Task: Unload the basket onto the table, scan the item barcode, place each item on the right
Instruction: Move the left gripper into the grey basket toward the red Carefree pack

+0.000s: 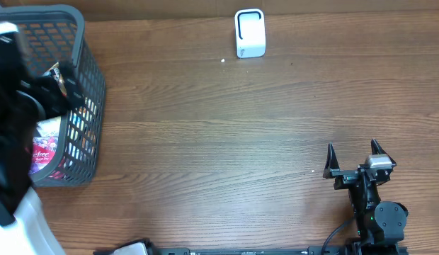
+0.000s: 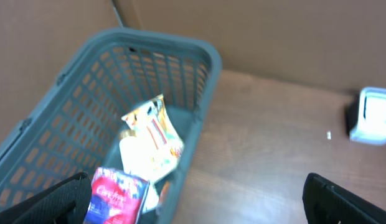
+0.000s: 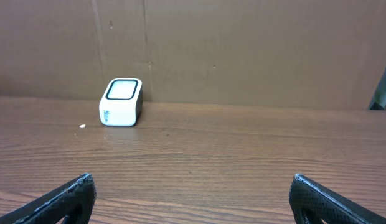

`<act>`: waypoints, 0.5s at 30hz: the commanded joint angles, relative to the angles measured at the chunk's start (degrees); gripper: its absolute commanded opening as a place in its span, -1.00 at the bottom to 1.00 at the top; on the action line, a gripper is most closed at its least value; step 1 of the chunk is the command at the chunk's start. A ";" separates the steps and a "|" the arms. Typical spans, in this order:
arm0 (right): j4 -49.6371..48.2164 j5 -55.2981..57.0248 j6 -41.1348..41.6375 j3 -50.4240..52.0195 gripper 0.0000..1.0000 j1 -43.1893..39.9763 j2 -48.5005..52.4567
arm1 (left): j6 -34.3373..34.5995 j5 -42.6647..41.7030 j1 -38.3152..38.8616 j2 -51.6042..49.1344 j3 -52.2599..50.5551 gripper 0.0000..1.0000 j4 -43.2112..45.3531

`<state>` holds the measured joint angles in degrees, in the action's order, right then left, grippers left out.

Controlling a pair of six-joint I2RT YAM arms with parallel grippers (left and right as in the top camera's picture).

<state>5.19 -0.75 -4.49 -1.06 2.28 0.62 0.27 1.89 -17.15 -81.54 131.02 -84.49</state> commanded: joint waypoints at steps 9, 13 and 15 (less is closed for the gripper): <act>-0.33 0.52 -0.04 0.59 1.00 -0.11 -0.46 | 22.45 -4.79 -21.49 -20.11 10.19 0.99 -8.09; -0.33 0.52 -0.04 0.59 1.00 -0.11 -0.46 | 30.60 -2.16 -24.20 -23.89 10.10 1.00 -9.90; -0.33 0.52 -0.07 0.59 1.00 -0.11 -0.46 | 30.64 -1.20 -23.67 -25.16 10.05 0.99 -11.37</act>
<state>5.17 -0.80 -4.51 -1.06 2.28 0.62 25.10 -2.24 -41.34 -103.94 140.05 -94.39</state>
